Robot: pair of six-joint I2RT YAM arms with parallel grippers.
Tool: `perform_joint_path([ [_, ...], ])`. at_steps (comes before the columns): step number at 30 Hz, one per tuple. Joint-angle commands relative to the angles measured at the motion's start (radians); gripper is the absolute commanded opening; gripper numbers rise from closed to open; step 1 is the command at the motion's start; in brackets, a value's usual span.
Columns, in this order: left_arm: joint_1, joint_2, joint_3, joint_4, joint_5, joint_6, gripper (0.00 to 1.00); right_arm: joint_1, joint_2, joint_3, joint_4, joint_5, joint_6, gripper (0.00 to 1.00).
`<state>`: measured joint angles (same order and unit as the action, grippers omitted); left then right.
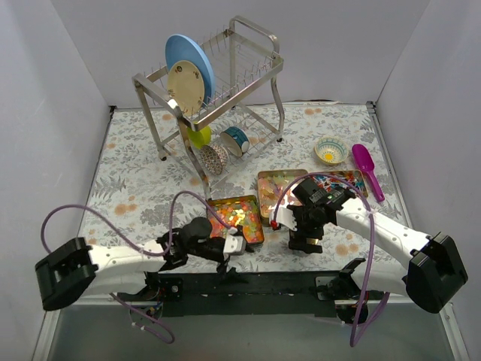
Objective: Pack the candies
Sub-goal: Pick up the bottle lid from the packing bottle.
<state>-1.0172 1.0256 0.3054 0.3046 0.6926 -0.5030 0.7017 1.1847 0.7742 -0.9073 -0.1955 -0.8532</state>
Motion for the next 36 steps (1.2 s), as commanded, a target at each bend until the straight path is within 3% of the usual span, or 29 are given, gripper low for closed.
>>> perform_joint_path([
  [1,-0.132,0.247,-0.043,0.65,-0.244,0.001,0.98,-0.002,-0.004,0.028,-0.044,-0.056,0.08,0.98],
  [5,-0.178,0.488,0.033,0.885,-0.349,-0.003,0.98,-0.004,-0.028,0.027,-0.059,-0.074,0.105,0.98],
  [12,-0.228,0.691,0.104,1.005,-0.505,-0.104,0.98,-0.004,-0.069,-0.013,-0.042,-0.05,0.14,0.98],
  [16,-0.23,0.793,0.135,1.039,-0.489,-0.173,0.98,-0.004,-0.069,-0.023,-0.024,-0.018,0.155,0.98],
  [26,-0.23,0.901,0.192,1.091,-0.516,-0.255,0.98,-0.002,-0.079,-0.035,-0.048,-0.019,0.117,0.98],
  [36,-0.23,0.97,0.248,1.101,-0.515,-0.224,0.98,0.002,-0.117,-0.076,-0.05,0.028,0.045,0.98],
])
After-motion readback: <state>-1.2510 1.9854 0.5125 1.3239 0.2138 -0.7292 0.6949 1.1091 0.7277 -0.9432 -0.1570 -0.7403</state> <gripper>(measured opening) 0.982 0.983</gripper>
